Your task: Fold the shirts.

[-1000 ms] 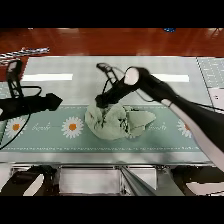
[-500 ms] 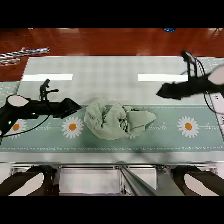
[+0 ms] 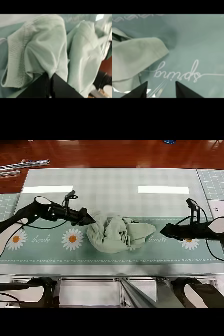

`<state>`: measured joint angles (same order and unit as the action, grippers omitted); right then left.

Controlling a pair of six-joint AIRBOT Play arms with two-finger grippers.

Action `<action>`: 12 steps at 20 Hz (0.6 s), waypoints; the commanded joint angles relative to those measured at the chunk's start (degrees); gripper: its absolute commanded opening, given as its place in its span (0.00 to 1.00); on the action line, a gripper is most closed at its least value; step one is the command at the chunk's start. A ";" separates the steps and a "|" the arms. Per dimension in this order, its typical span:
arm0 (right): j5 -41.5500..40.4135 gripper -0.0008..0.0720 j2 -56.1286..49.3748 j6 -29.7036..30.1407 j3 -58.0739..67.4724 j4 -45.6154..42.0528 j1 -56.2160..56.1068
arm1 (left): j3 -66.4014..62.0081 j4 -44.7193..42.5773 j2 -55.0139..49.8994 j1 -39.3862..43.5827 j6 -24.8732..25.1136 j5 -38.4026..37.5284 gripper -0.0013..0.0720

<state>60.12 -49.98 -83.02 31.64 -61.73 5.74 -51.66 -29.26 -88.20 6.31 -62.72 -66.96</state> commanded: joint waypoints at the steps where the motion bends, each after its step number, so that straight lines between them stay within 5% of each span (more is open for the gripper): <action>1: -0.20 0.57 0.90 0.11 -3.30 3.72 0.09 | -4.31 -6.95 -3.19 1.84 0.74 -5.88 0.04; 12: -5.62 0.57 -17.79 14.25 -4.26 31.08 0.07 | -4.63 -8.09 -2.99 1.81 0.70 -3.56 0.04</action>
<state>55.37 -61.71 -73.17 26.87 -38.33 5.80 -56.18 -36.95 -91.13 8.08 -62.04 -71.05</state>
